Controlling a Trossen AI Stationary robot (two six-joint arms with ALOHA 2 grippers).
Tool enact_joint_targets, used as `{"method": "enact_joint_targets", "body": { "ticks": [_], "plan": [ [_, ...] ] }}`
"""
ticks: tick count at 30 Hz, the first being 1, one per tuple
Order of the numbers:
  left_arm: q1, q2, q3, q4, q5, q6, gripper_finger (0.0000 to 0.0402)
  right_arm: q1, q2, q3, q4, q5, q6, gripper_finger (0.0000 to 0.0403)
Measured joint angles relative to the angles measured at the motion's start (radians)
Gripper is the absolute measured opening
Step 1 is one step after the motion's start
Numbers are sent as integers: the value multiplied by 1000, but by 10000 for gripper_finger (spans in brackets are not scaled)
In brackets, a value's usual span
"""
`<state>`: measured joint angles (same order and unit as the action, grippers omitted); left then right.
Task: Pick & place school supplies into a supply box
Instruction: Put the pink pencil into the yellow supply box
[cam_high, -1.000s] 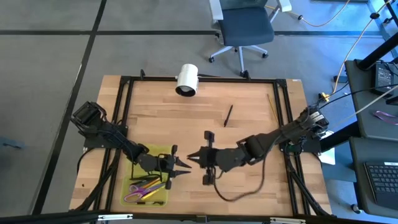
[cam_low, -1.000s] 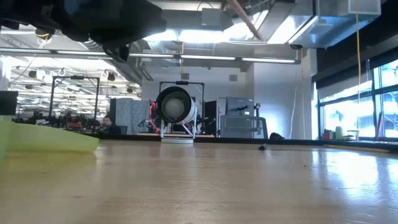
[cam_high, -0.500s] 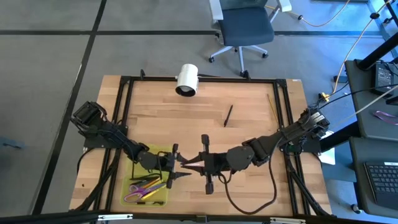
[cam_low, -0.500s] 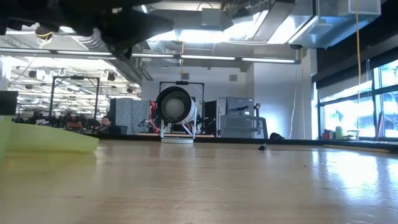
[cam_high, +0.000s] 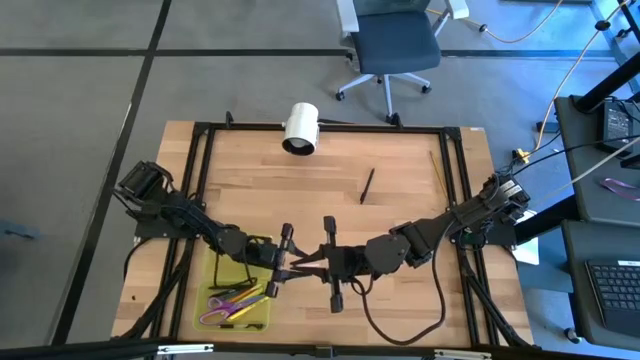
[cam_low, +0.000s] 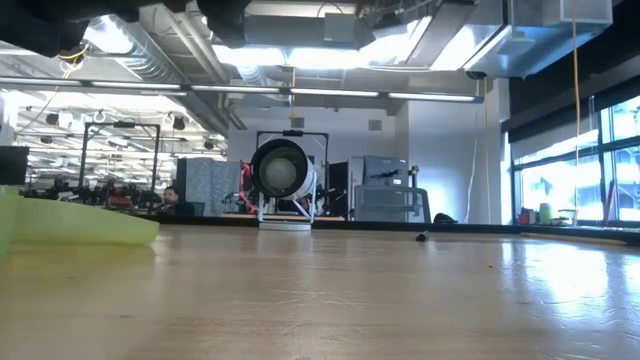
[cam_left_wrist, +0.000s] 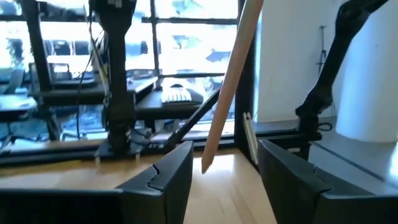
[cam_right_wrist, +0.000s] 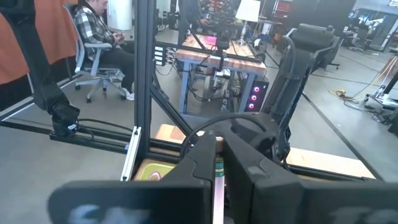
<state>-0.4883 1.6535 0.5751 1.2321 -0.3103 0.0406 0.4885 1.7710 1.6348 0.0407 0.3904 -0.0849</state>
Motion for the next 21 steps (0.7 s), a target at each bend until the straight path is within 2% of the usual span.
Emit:
{"method": "enact_joint_targets", "body": {
  "ticks": [7,21],
  "plan": [
    [9,0,0,91,17,26,152,0,0,0,2,0,1,23],
    [14,0,48,127,115,52,116,-18,40,-7,9,7,1,23]
  ]
}}
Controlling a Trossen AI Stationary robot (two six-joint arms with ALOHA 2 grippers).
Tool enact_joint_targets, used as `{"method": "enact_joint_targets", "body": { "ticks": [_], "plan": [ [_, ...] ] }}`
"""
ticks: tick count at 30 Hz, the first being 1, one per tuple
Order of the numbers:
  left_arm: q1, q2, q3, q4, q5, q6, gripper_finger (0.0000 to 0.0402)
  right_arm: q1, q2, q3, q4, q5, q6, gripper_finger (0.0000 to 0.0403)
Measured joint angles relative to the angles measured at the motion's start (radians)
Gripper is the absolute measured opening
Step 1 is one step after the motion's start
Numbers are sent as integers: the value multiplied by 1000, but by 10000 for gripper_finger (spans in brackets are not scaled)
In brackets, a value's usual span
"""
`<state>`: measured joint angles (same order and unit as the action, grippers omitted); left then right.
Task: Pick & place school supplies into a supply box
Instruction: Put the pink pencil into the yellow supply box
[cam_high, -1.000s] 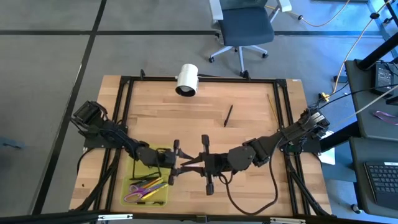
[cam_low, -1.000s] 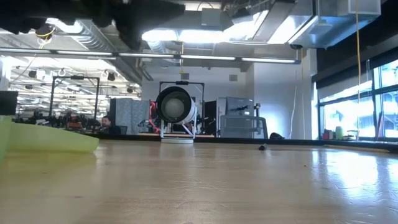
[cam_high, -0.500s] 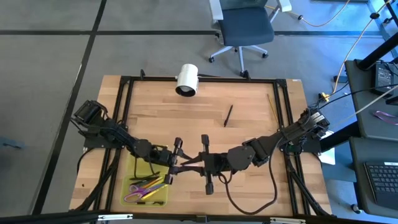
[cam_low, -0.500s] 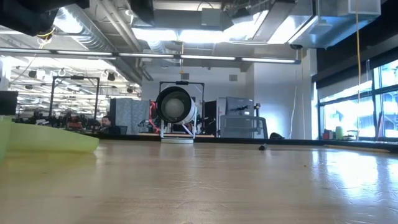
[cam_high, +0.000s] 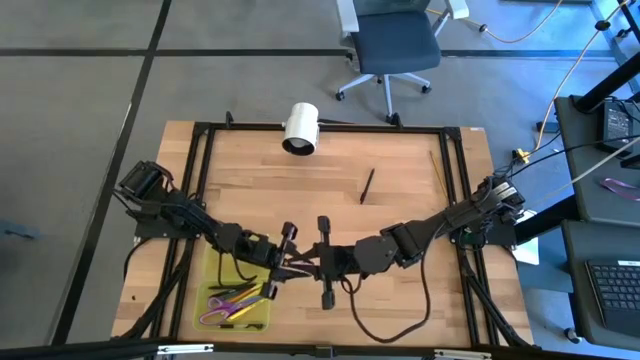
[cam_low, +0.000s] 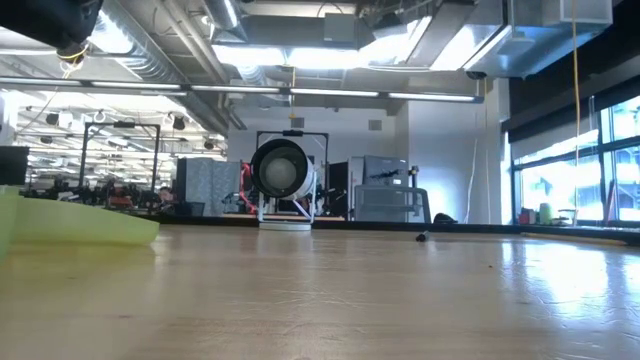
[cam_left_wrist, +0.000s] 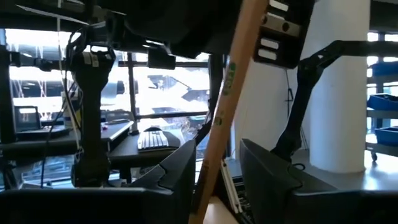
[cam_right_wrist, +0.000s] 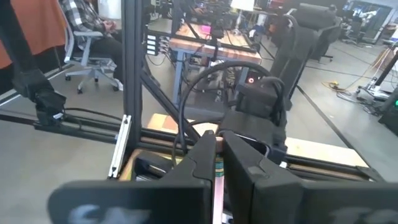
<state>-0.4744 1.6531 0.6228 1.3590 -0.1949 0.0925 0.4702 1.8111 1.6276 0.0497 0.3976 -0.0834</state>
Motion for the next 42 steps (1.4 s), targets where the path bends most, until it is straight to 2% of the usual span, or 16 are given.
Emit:
{"method": "enact_joint_targets", "body": {
  "ticks": [15,32,37,42],
  "plan": [
    [-2,0,-5,-40,-4,-1,58,2,0,0,-55,0,30,23],
    [-2,0,-6,-116,-16,-35,35,6,-1,0,-162,2,105,24],
    [-3,0,-6,-130,-17,-34,10,6,-1,0,-174,7,105,38],
    [-2,0,-6,-144,-26,-35,18,6,-1,0,-198,7,113,48]
  ]
}}
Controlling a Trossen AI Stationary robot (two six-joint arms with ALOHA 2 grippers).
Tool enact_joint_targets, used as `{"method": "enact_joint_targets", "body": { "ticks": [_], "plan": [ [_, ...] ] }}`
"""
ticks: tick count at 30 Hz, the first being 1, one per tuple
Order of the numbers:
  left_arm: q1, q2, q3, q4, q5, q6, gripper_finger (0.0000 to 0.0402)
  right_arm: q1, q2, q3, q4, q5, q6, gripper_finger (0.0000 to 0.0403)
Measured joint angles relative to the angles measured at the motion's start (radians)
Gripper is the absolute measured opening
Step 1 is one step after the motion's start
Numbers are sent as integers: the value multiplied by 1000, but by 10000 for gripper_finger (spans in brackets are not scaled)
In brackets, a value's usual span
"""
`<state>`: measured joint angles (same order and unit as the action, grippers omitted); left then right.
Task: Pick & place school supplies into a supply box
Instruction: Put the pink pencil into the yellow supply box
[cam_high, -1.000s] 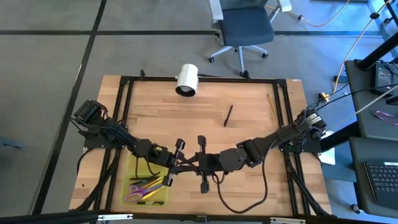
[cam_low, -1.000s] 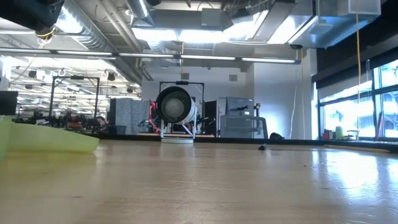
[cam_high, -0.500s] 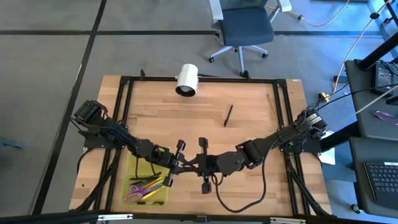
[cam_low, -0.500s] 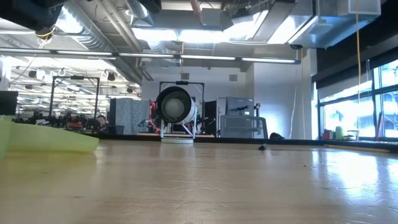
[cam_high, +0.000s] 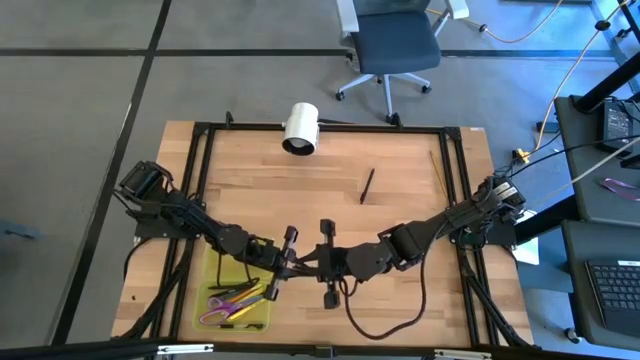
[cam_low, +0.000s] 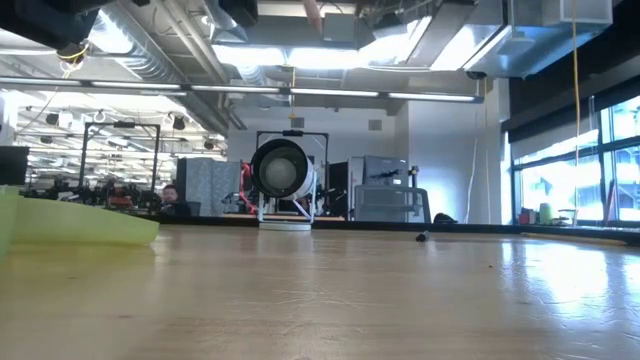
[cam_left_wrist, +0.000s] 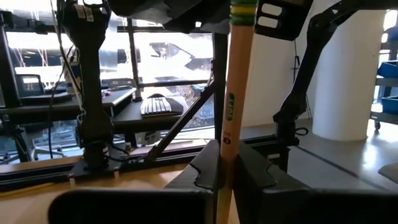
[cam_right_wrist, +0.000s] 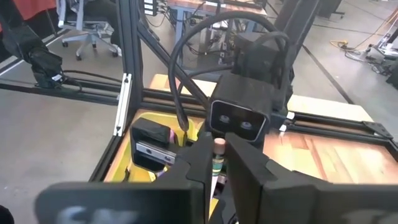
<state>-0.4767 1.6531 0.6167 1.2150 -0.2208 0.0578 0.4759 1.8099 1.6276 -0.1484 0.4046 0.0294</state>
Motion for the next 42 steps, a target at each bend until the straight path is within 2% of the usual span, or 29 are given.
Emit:
{"method": "enact_joint_targets", "body": {
  "ticks": [4,7,11,16,20,24,28,33,35,42],
  "plan": [
    [1,1,0,-38,-15,-3,15,0,-2,1,-74,-3,41,53],
    [1,0,0,-68,-35,-20,11,1,-2,2,-205,-10,132,71],
    [1,-1,0,-129,-75,-39,16,1,-2,2,-442,-10,330,115],
    [2,-36,0,-287,-140,-81,14,1,-2,1,-783,8,619,175],
    [2,-119,8,-524,-159,-169,12,1,-2,1,-1054,54,814,201],
    [2,-231,81,-923,-82,-360,12,5,-2,1,-1232,78,958,207],
    [1,-276,210,-1348,47,-565,12,14,-2,-18,-1239,102,985,203],
    [-17,-252,366,-1721,216,-761,12,18,-2,-82,-1178,118,985,202],
    [-29,-231,394,-1792,265,-828,12,18,-2,-113,-1164,118,985,202],
    [-75,-117,397,-1854,433,-1028,12,18,-2,-232,-1056,117,1011,202]
  ]
}}
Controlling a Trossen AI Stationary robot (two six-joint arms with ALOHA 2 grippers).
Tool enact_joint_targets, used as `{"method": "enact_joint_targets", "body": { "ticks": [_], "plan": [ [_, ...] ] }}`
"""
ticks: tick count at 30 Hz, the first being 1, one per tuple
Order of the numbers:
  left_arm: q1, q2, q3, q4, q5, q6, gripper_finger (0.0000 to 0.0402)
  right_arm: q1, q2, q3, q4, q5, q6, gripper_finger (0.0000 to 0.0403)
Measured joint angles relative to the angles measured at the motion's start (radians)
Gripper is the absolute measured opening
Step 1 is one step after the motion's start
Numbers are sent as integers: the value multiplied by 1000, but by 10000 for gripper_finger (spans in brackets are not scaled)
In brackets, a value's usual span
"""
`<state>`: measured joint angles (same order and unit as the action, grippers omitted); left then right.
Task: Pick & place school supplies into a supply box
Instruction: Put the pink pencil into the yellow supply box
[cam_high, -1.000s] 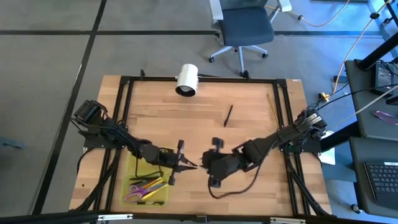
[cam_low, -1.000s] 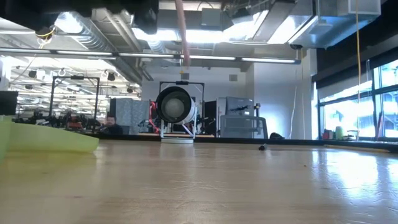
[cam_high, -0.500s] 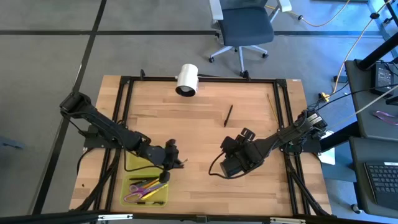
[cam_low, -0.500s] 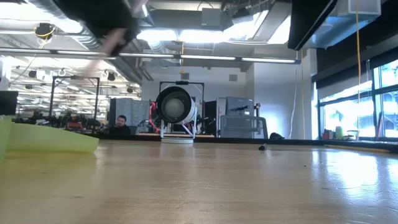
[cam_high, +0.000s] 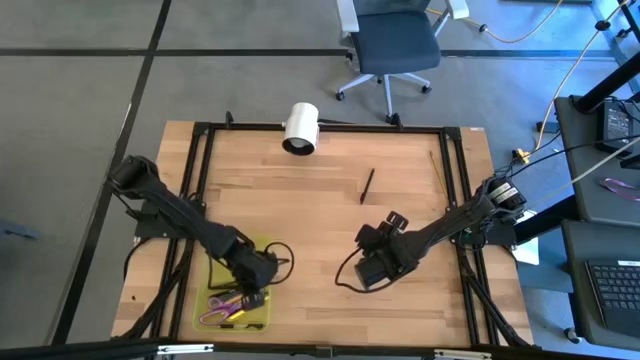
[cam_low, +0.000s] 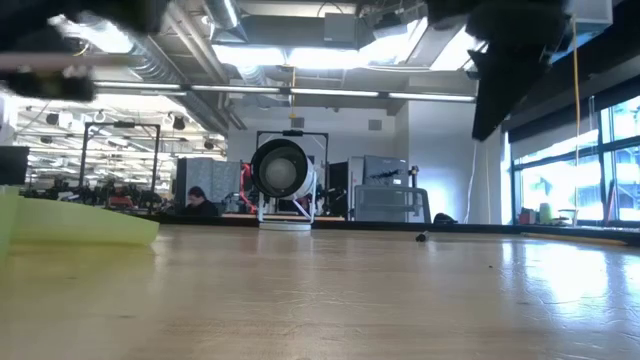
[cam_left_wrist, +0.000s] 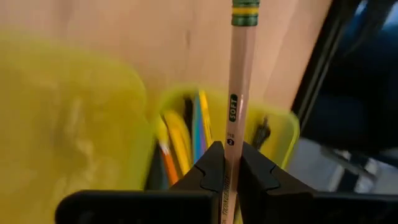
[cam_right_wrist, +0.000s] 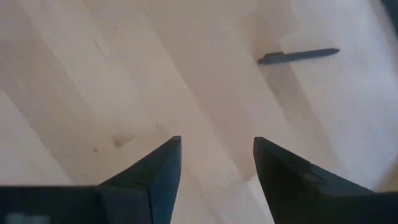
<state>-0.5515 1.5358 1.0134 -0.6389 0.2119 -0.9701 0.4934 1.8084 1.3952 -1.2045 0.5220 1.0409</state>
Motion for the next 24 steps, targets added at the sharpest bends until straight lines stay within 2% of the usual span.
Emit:
{"method": "enact_joint_targets", "body": {
  "ticks": [5,15,24],
  "plan": [
    [-37,80,-1,-2,120,-95,12,0,0,-49,80,0,-1,202],
    [-100,185,-1,-9,149,-193,13,0,1,-61,110,0,-1,202],
    [-111,210,1,-8,142,-196,19,0,1,-61,117,0,-2,202]
  ]
}}
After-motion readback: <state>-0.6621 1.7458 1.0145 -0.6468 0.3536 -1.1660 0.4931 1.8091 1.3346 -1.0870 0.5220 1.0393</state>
